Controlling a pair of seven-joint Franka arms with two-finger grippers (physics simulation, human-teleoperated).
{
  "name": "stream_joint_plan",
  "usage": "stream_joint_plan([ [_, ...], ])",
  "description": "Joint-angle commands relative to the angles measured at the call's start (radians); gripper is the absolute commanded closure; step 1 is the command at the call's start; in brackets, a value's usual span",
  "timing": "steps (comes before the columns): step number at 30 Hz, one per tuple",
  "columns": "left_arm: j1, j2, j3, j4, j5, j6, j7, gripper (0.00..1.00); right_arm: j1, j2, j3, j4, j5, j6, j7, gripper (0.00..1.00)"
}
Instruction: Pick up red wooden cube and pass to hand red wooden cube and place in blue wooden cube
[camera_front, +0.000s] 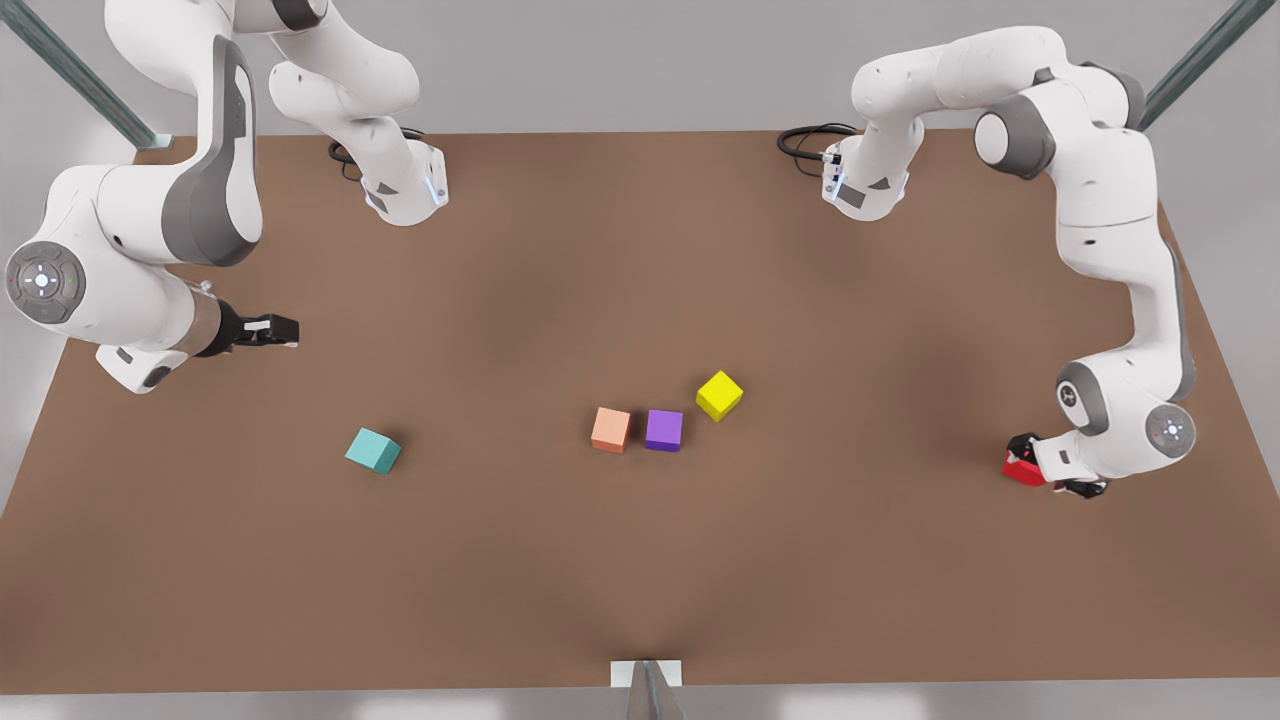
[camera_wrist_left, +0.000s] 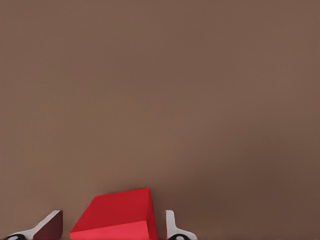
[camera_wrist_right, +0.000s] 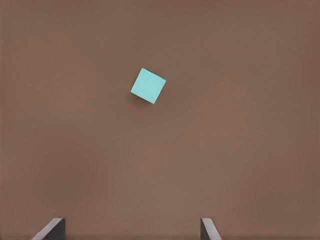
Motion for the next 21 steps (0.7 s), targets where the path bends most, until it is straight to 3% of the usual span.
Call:
stream_joint_plan([
  [1,0.0,0.003,0.0,-0.006,0.0,0.003,-0.013,0.0,0.002,0.004,0.001,0.001,-0.001,0.001,-0.019,0.0],
  [21,0.003,0.037,0.026,-0.009,0.0,0.003,-0.161,0.0,0.007,0.013,0.004,0.002,-0.001,0.006,-0.019,0.0],
])
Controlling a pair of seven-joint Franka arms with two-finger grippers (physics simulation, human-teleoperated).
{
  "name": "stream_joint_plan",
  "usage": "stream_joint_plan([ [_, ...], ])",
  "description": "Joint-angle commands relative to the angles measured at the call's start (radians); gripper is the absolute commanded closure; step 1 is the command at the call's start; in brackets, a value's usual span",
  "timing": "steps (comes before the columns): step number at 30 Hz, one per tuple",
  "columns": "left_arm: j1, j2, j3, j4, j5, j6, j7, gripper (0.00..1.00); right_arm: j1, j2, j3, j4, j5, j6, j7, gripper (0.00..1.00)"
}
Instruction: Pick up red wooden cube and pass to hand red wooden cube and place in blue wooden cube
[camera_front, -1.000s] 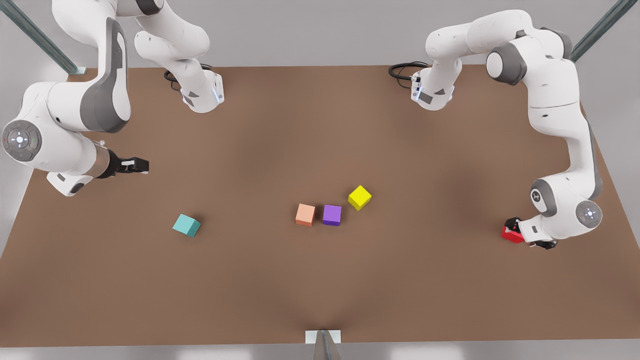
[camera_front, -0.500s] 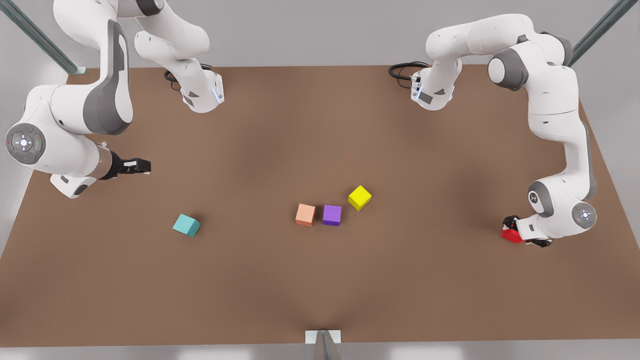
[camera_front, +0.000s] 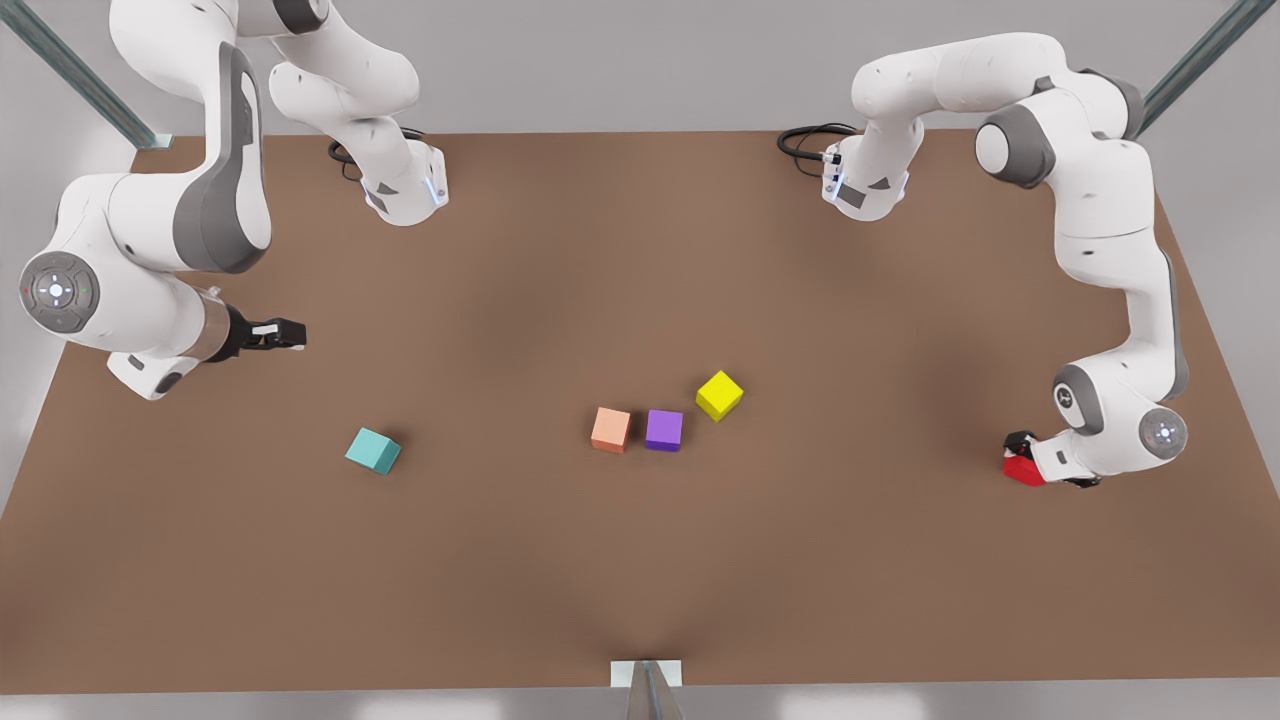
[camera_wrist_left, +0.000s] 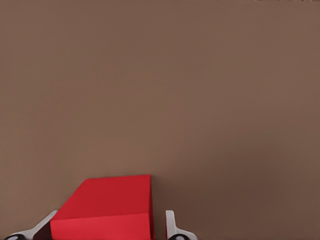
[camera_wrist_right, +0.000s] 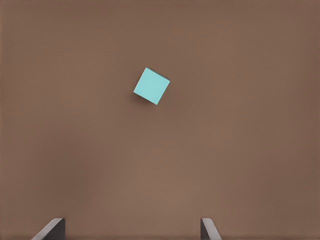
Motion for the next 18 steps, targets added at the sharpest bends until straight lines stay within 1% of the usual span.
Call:
stream_joint_plan([
  [1,0.0,0.002,0.0,0.0,0.001,-0.001,-0.08,0.0,0.0,-0.001,0.0,0.001,0.0,0.001,-0.006,0.0],
  [3,0.001,0.002,0.0,0.0,0.001,-0.001,-0.08,0.01,0.0,-0.001,0.0,-0.001,0.0,0.0,-0.006,0.0],
  [5,0.001,0.002,0.0,0.0,0.001,-0.001,-0.081,0.17,0.0,-0.001,0.001,-0.001,0.002,0.0,-0.006,0.0],
  [6,0.001,0.002,0.0,0.002,0.001,-0.001,-0.081,0.32,0.0,-0.001,0.0,-0.002,0.002,0.0,-0.006,0.0],
  [7,0.001,0.002,0.0,0.002,0.001,-0.001,-0.081,0.38,0.0,-0.001,0.001,-0.001,0.002,0.0,-0.006,0.0],
  [10,-0.003,-0.009,-0.004,0.006,-0.004,-0.031,-0.124,0.4,0.001,0.001,0.001,-0.001,0.0,0.0,-0.006,0.0],
  [11,-0.015,-0.05,-0.02,0.008,-0.031,-0.096,-0.211,0.4,0.001,0.007,0.001,-0.001,0.0,0.0,-0.006,0.0],
  [12,-0.029,-0.095,-0.024,0.009,-0.134,-0.182,-0.294,0.4,0.001,0.007,0.001,-0.001,0.0,0.0,-0.006,0.0],
  [13,-0.034,-0.112,-0.024,0.016,-0.268,-0.271,-0.31,0.4,-0.011,0.025,0.001,0.007,0.081,0.003,-0.107,0.0],
  [14,-0.035,-0.121,-0.026,0.02,-0.346,-0.332,-0.311,0.4,-0.023,0.068,-0.003,0.027,0.194,-0.002,-0.317,0.0],
  [15,-0.042,-0.121,-0.044,0.055,-0.433,-0.458,-0.343,0.4,-0.011,0.089,0.006,0.034,0.296,-0.003,-0.351,0.0],
  [16,-0.058,-0.119,-0.083,0.111,-0.528,-0.616,-0.474,0.4,0.001,0.161,0.007,0.054,0.468,-0.003,-0.42,0.0],
  [17,-0.06,-0.093,-0.132,0.195,-0.567,-0.751,-0.564,0.4,0.017,0.249,0.016,0.128,0.563,-0.003,-0.448,0.0],
  [18,-0.061,-0.084,-0.176,0.226,-0.659,-0.809,-0.633,0.4,0.015,0.315,0.033,0.192,0.634,-0.003,-0.458,0.0],
])
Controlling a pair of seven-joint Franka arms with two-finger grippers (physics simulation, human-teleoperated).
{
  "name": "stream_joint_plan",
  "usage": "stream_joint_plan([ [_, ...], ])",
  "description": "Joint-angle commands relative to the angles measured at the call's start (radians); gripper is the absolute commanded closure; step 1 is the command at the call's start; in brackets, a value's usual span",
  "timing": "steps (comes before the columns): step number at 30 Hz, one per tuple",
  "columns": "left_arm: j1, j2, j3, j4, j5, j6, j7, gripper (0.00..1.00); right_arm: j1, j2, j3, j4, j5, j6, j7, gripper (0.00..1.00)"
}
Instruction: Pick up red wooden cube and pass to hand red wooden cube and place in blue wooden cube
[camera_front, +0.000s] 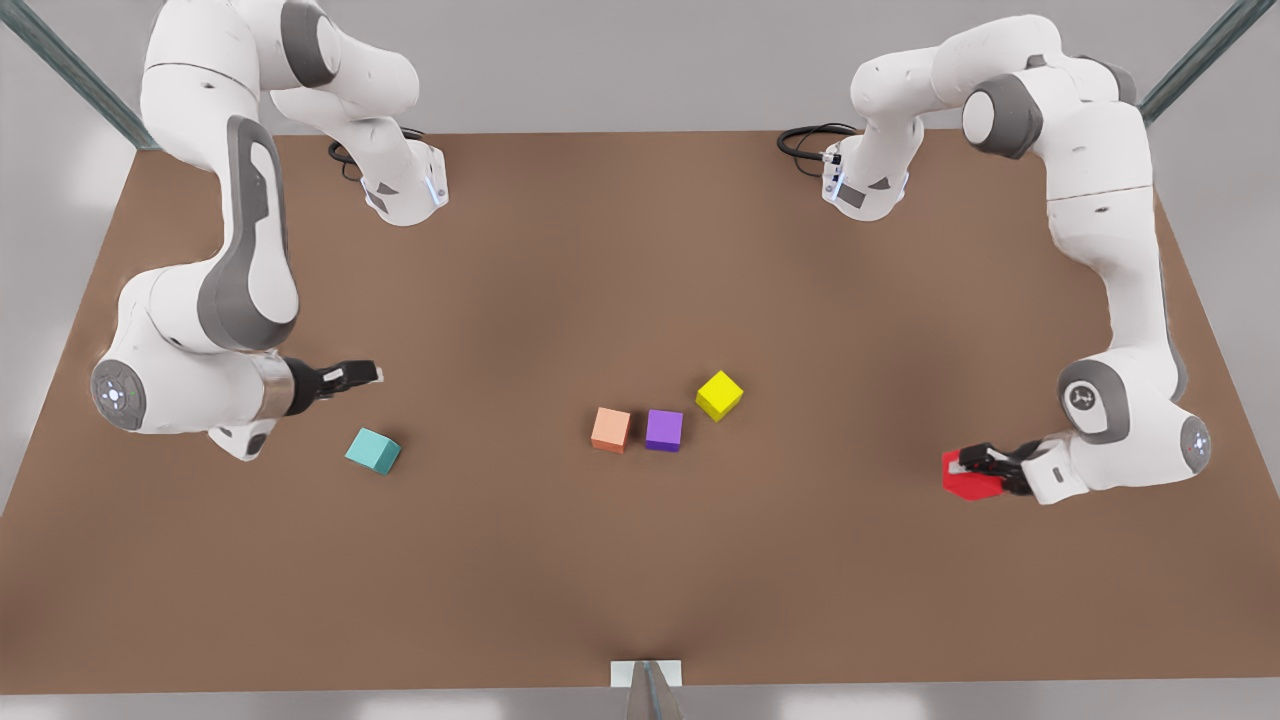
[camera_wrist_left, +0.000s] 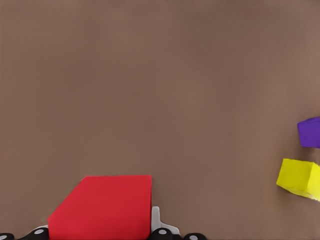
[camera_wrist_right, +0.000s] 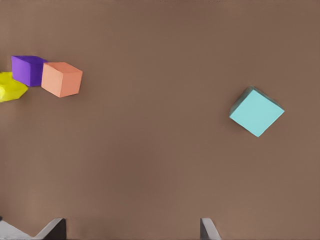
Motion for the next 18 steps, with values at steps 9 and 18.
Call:
stream_joint_plan([
  [9,-0.169,0.164,-0.437,0.186,-0.715,0.043,-0.492,0.4,-0.077,0.246,0.004,0.039,0.761,0.153,-1.536,0.0],
  [18,-0.237,0.331,-0.512,0.301,-0.776,0.286,-0.549,0.41,-0.063,0.312,0.12,0.024,0.877,0.171,-1.725,0.0],
])
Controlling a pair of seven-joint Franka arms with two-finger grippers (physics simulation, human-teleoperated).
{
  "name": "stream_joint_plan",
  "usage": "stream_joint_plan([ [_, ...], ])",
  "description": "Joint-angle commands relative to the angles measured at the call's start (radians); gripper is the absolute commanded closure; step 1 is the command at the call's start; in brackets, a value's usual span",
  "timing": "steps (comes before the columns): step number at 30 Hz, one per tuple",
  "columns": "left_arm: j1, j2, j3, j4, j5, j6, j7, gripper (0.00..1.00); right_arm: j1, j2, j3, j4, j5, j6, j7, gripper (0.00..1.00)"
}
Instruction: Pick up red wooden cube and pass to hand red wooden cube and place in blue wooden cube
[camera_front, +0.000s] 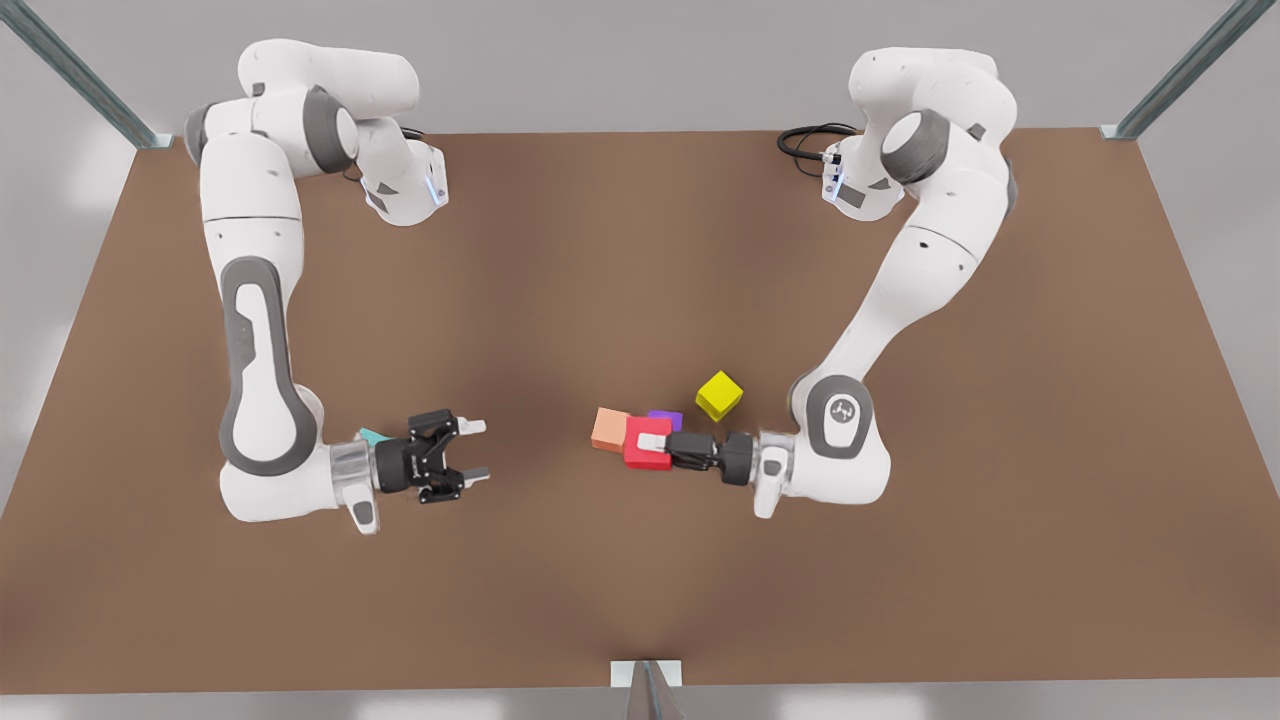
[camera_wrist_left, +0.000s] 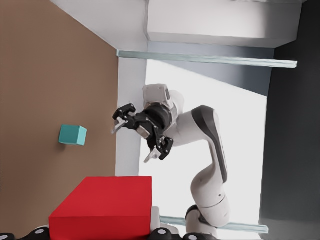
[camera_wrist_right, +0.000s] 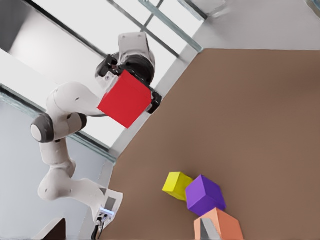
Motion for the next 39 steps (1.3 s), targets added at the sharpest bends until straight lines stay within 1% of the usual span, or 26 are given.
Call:
stream_joint_plan([
  [1,0.0,0.008,-0.001,0.006,-0.031,0.104,-0.226,0.41,-0.001,0.009,0.015,-0.002,0.039,0.015,-0.759,0.0],
  [3,-0.002,0.024,-0.001,0.006,-0.034,0.105,-0.227,0.41,0.004,0.039,0.04,-0.002,0.064,0.006,-0.759,0.0],
  [7,-0.002,0.024,-0.001,0.003,-0.035,0.102,-0.229,0.4,0.024,0.062,0.047,0.01,0.09,0.019,-0.669,0.0],
  [9,-0.002,0.025,-0.003,-0.001,-0.035,0.101,-0.194,0.4,0.036,0.088,0.047,0.042,0.113,0.035,-0.606,0.0],
  [14,-0.014,0.024,-0.006,-0.004,-0.032,0.096,-0.137,0.4,0.063,0.103,0.047,0.053,0.177,0.179,-0.589,0.0],
  [18,-0.039,0.025,-0.006,-0.002,-0.035,0.102,-0.137,0.4,0.106,0.134,0.051,0.091,0.237,0.25,-0.589,0.0],
  [25,-0.04,0.028,-0.006,-0.002,-0.035,0.101,-0.132,0.39,0.126,0.144,0.101,0.108,0.266,0.257,-0.555,0.0],
  [39,-0.059,0.042,-0.003,0.004,-0.034,0.119,-0.115,0.4,0.142,0.137,0.123,0.071,0.26,0.242,-0.572,0.0],
])
